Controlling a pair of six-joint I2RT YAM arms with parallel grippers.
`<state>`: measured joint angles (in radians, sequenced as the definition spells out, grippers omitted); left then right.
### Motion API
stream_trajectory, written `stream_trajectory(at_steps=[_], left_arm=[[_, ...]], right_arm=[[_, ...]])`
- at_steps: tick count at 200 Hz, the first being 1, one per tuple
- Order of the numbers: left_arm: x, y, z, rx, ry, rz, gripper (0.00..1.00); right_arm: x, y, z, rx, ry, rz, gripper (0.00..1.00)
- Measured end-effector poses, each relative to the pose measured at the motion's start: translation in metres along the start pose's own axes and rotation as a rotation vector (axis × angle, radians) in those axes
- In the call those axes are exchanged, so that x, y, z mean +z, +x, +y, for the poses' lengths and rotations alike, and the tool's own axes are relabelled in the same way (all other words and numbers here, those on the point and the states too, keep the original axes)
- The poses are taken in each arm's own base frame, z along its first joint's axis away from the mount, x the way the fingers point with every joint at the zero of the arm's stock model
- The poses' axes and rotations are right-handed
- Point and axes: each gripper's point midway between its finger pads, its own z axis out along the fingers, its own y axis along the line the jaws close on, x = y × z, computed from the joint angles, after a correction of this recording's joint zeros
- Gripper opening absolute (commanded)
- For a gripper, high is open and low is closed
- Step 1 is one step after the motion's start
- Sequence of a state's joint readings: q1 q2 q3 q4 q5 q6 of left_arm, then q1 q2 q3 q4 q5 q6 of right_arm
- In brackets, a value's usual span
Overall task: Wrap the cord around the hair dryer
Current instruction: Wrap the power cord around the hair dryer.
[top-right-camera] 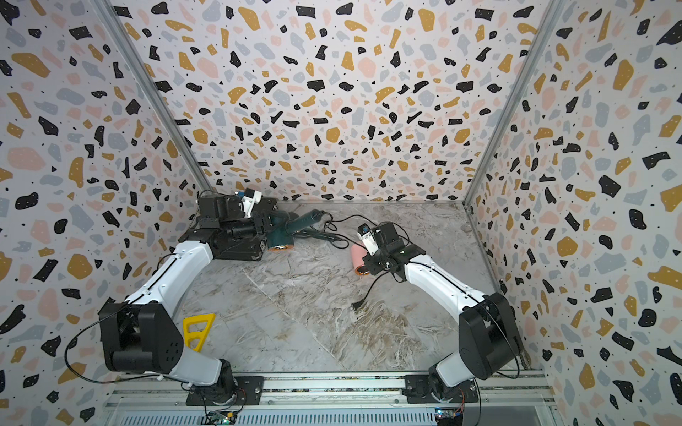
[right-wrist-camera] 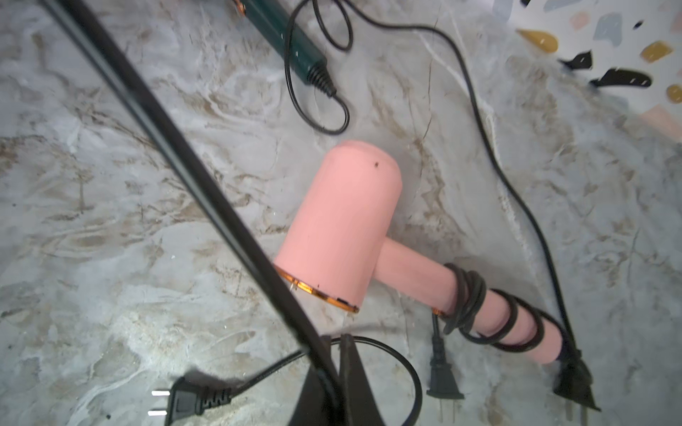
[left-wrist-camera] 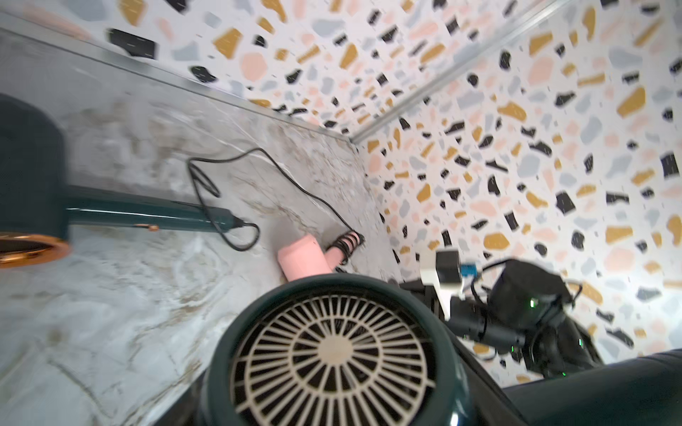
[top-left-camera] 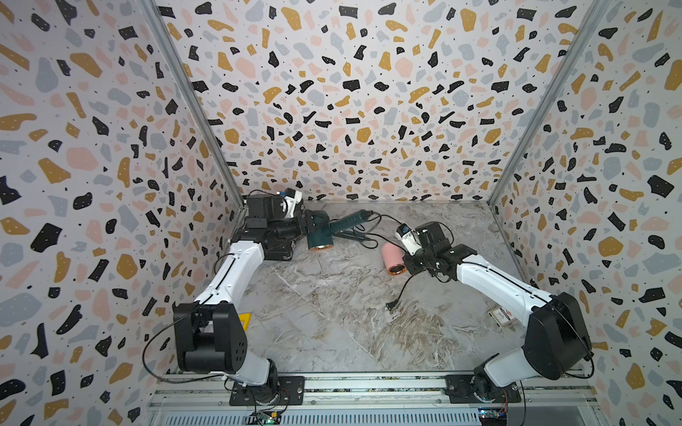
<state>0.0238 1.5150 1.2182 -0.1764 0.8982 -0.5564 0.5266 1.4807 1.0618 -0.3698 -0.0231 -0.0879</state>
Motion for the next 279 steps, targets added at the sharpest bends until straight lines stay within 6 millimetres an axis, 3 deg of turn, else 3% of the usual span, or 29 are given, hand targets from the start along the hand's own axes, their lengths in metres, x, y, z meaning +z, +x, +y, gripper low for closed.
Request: stream_trajectory(at_steps=[19,40,78,121,148,180,203,239,279], left_arm=[[-0.011,-0.014,0.029,-0.046,-0.114,-0.071,0.00],[-0.026,-0.024,0.062,-0.075,-0.267,-0.139,0.00],[-0.059,-0.015,0.123,-0.082,-0.633,-0.157,0.00],[-0.097,-0.013,0.142,0.021,-0.905,-0.134,0.00],[-0.102,-0.017,0.134,0.153,-1.008,-0.092,0.00],[-0.069,-0.006,0.108,0.327,-0.945,0.014,0.00],[-0.037,0.016,0.090,0.417,-0.836,0.136,0.00],[0.003,0.057,0.060,0.503,-0.620,0.297,0.00],[0.019,0.079,0.007,0.513,-0.326,0.328,0.00]], right_arm=[[-0.001,0.017,0.004,-0.001,0.002,0.036,0.00],[-0.008,0.019,0.012,-0.022,0.010,0.039,0.00],[-0.021,0.021,0.035,-0.118,0.007,0.072,0.00],[-0.047,0.001,0.050,-0.232,0.019,0.051,0.00],[-0.070,-0.025,0.041,-0.287,0.074,-0.026,0.00],[-0.082,-0.071,0.032,-0.328,0.126,-0.125,0.00],[-0.073,-0.100,0.030,-0.339,0.138,-0.172,0.00],[-0.053,-0.119,0.024,-0.327,0.124,-0.184,0.00],[-0.033,-0.126,-0.017,-0.222,0.150,-0.176,0.00]])
